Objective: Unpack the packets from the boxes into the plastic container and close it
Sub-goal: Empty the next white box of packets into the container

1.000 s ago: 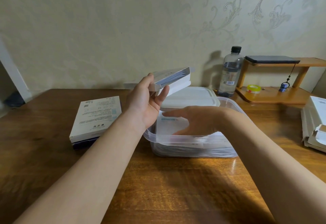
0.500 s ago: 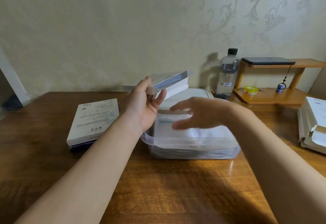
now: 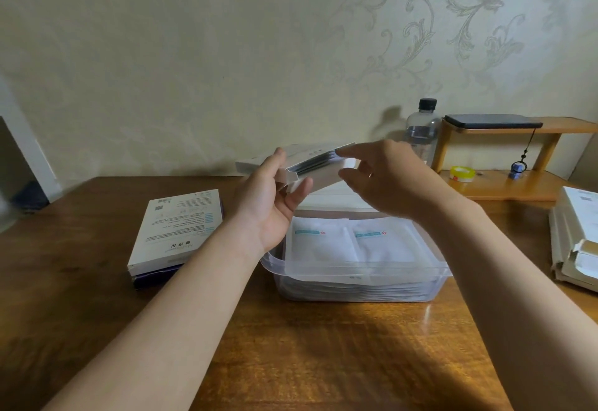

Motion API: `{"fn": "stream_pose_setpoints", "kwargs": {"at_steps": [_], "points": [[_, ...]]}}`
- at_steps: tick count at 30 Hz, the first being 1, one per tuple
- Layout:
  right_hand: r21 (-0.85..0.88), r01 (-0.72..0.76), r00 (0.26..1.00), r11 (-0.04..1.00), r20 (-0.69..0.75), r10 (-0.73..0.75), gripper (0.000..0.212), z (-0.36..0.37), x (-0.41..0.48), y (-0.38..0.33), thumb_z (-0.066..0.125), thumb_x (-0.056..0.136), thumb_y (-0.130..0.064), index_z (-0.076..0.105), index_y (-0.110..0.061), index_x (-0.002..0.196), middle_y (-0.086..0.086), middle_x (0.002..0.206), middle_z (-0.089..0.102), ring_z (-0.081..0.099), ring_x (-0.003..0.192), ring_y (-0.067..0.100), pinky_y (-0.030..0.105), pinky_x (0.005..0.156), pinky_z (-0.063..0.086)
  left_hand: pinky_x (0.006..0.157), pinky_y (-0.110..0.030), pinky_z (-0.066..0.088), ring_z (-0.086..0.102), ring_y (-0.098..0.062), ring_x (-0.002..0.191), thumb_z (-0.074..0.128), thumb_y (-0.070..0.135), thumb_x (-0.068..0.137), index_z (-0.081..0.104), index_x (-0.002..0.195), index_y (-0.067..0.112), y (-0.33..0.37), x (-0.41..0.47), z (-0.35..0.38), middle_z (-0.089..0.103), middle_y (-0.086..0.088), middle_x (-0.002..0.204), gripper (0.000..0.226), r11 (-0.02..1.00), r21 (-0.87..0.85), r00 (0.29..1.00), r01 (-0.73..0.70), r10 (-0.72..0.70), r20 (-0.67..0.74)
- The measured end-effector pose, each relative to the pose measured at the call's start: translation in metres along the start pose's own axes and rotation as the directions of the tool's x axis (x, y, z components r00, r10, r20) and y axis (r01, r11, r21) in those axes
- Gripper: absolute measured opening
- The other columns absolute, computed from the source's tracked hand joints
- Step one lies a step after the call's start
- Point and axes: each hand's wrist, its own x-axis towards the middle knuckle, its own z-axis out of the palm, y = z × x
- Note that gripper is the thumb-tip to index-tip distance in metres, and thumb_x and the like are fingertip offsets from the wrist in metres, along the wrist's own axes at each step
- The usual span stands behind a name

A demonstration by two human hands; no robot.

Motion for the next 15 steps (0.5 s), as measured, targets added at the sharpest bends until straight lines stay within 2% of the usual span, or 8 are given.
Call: {"fn": "stream_pose_setpoints", "kwargs": {"at_steps": [2,4,6,9,13,15], "points": [[-0.014,0.021,1.0,1.0,0.004,-0.021,0.043,0.003,-0.001,0.001,0.058,0.096,-0.029,0.056,-0.028,0.139,0.0,0.097,0.072,0.064,0.095,0.021,0.026,0.079,0.044,0.049,-0.021,0.057,0.074,-0.034,0.099,0.067,0.024,0.098,0.061,0.124,0.002,0.0,0.0,-0.001,0.064,-0.025,0.131,0.035,1.0,0.012,1.0,0.009,-0.009,0.012],[-0.045,0.057,0.998,0.997,0.025,-0.056,0.04,0.007,-0.002,0.001,0.057,0.096,-0.029,0.055,-0.027,0.137,-0.005,0.077,0.063,0.061,0.079,0.022,0.033,0.071,0.049,0.049,-0.021,0.056,0.076,-0.028,0.085,0.067,0.022,0.097,0.062,0.121,0.003,0.0,0.0,-0.001,0.065,-0.024,0.126,0.031,0.999,0.035,0.999,0.005,-0.006,0.036],[-0.076,0.077,0.996,0.994,0.042,-0.074,0.038,0.011,-0.002,0.002,0.057,0.097,-0.029,0.055,-0.025,0.134,-0.009,0.07,0.055,0.06,0.075,0.022,0.037,0.068,0.051,0.049,-0.021,0.056,0.074,-0.021,0.074,0.066,0.02,0.098,0.063,0.123,0.001,-0.002,0.0,-0.001,0.068,-0.02,0.117,0.033,0.998,0.058,0.999,-0.011,0.008,0.053],[-0.091,0.096,0.995,0.991,0.051,-0.091,0.034,0.014,-0.002,0.001,0.055,0.097,-0.026,0.056,-0.025,0.13,-0.012,0.067,0.051,0.06,0.075,0.025,0.039,0.068,0.053,0.049,-0.022,0.056,0.074,-0.02,0.076,0.065,0.019,0.098,0.062,0.13,0.001,-0.004,-0.001,0.002,0.071,-0.017,0.116,0.036,0.996,0.082,0.997,-0.042,0.036,0.065],[-0.092,0.105,0.993,0.99,0.062,-0.1,0.028,0.023,-0.002,0.0,0.04,0.094,-0.03,0.055,-0.029,0.117,-0.002,0.088,0.063,0.059,0.076,0.028,0.043,0.065,0.054,0.051,-0.022,0.058,0.075,-0.019,0.075,0.064,0.018,0.099,0.061,0.131,0.004,-0.003,-0.003,0.003,0.07,-0.015,0.122,0.035,0.991,0.118,0.994,-0.07,0.06,0.088],[-0.111,0.088,0.995,0.99,0.064,-0.081,0.03,0.025,0.0,0.001,0.04,0.094,-0.032,0.056,-0.029,0.119,0.0,0.089,0.065,0.059,0.076,0.027,0.044,0.066,0.055,0.05,-0.021,0.057,0.074,-0.018,0.077,0.063,0.016,0.099,0.061,0.132,0.003,-0.003,-0.004,0.003,0.071,-0.014,0.117,0.036,0.992,0.112,0.995,-0.064,0.055,0.083]]}}
